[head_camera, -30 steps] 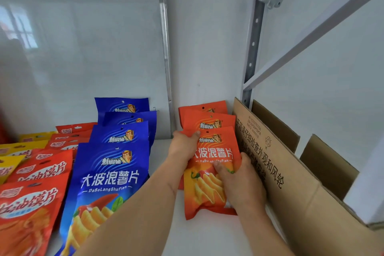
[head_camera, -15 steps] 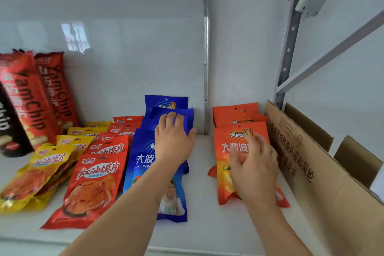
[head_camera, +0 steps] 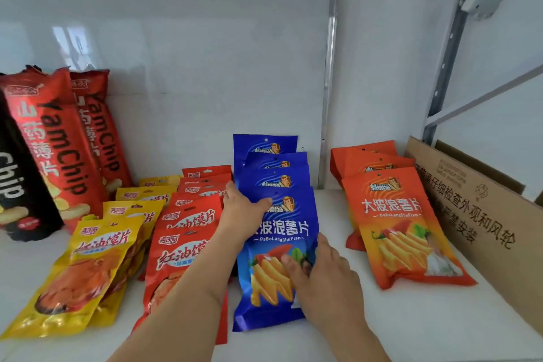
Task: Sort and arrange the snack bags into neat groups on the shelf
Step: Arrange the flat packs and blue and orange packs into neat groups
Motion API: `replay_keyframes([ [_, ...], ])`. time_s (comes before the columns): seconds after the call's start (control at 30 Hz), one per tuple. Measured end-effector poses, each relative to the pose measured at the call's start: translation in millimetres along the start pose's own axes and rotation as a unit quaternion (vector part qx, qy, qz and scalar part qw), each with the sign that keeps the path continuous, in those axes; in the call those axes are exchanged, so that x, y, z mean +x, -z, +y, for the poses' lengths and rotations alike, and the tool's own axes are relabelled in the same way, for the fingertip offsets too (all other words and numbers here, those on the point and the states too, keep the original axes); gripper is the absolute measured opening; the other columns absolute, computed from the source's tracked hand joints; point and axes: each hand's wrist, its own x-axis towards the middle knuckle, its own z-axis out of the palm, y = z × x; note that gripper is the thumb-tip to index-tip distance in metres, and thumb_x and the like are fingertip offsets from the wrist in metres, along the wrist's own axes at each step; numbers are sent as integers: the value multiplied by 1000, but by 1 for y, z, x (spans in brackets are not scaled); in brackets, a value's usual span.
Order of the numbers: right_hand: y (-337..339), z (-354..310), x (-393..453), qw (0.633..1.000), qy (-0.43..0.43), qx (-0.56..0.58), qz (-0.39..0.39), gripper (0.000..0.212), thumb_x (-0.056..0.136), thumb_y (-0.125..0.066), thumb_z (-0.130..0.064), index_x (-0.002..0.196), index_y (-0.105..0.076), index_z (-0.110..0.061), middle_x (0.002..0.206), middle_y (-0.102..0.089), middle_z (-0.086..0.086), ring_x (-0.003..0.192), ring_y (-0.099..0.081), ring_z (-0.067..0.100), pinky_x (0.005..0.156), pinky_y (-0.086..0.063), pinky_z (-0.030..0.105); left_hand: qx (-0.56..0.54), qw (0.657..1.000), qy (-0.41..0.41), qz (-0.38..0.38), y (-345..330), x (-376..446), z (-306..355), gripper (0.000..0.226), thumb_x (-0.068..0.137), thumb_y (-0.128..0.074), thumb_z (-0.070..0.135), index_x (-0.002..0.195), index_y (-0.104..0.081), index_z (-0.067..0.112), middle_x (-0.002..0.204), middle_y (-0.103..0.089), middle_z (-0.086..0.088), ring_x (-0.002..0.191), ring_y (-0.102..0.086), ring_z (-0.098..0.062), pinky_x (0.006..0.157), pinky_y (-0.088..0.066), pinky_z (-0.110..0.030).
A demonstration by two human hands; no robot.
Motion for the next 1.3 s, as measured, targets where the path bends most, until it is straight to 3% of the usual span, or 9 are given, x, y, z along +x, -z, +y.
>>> replay_keyframes([
  [0.17, -5, -2, 1, 1000, -16, 7, -9, 81, 87, -40, -73, 151, -20, -27, 147, -42, -10, 132, -41, 12, 108, -39, 31, -39, 997, 57, -19, 3, 22, 1, 95, 75, -86, 39, 147, -29, 14, 134, -57, -12, 109, -67, -33, 89, -59, -51],
  [0.43, -3, -10, 5, 999, -18, -34, -27, 103, 68, -18, -89, 151, -20, -28, 148, -40, -10, 132, -40, 11, 108, -37, 30, -121, 985, 111, -60, -1, 41, 6, 102, 50, -95, 46, 134, -46, 13, 112, -72, -12, 86, -76, -32, 77, -62, -53],
  [0.57, -2, -8, 8, 999, -17, -25, -22, 97, 73, -25, -86, 151, -19, -28, 146, -41, -11, 131, -41, 9, 107, -39, 29, -129, 981, 124, -78, -6, 47, 3, 90, 64, -94, 38, 135, -47, 10, 106, -74, -14, 79, -77, -31, 69, -64, -49],
  [0.67, -2, -6, 12, 999, -11, -27, -13, 87, 83, -34, -78, 152, -17, -27, 148, -39, -10, 132, -41, 9, 107, -40, 27, -113, 981, 129, -86, -8, 51, 2, 93, 61, -96, 39, 134, -48, 8, 106, -74, -15, 81, -77, -31, 70, -64, -48],
  [0.83, 0, 1, 17, 1000, -6, -12, -6, 77, 92, -37, -67, 153, -14, -27, 151, -36, -9, 135, -37, 9, 106, -41, 28, -88, 981, 118, -128, -13, 41, 10, 57, 76, -87, 35, 118, -58, 8, 99, -76, -12, 79, -74, -25, 60, -57, -34],
  [0.97, 4, 9, 19, 1000, -6, -22, 16, 69, 98, -35, -59, 153, -14, -24, 153, -34, -5, 136, -36, 13, 107, -41, 29, -85, 982, 100, -139, -24, 36, 14, 66, 76, -86, 41, 122, -49, 10, 106, -74, -11, 81, -75, -24, 59, -58, -34],
  [1.07, 6, 13, 19, 999, -8, -23, 31, 65, 100, -37, -53, 153, -15, -23, 151, -35, -5, 134, -38, 11, 104, -44, 28, -91, 981, 84, -151, -29, 35, 13, 65, 78, -83, 42, 126, -52, 11, 107, -75, -9, 85, -76, -24, 62, -59, -33],
  [1.17, 7, 10, 18, 999, -16, -18, 34, 66, 100, -37, -52, 153, -13, -23, 151, -34, -3, 133, -38, 12, 102, -45, 26, -111, 978, 88, -154, -30, 32, 12, 60, 81, -80, 44, 123, -54, 11, 104, -76, -9, 86, -76, -25, 67, -60, -35],
  [1.3, 15, -3, 27, 997, -71, 21, 28, 83, 93, -35, -67, 154, -8, -18, 153, -32, 3, 135, -39, 19, 105, -43, 33, -142, 976, 81, -146, -31, 27, 7, 57, 82, -79, 45, 121, -53, 12, 100, -76, -9, 83, -76, -26, 74, -62, -40],
])
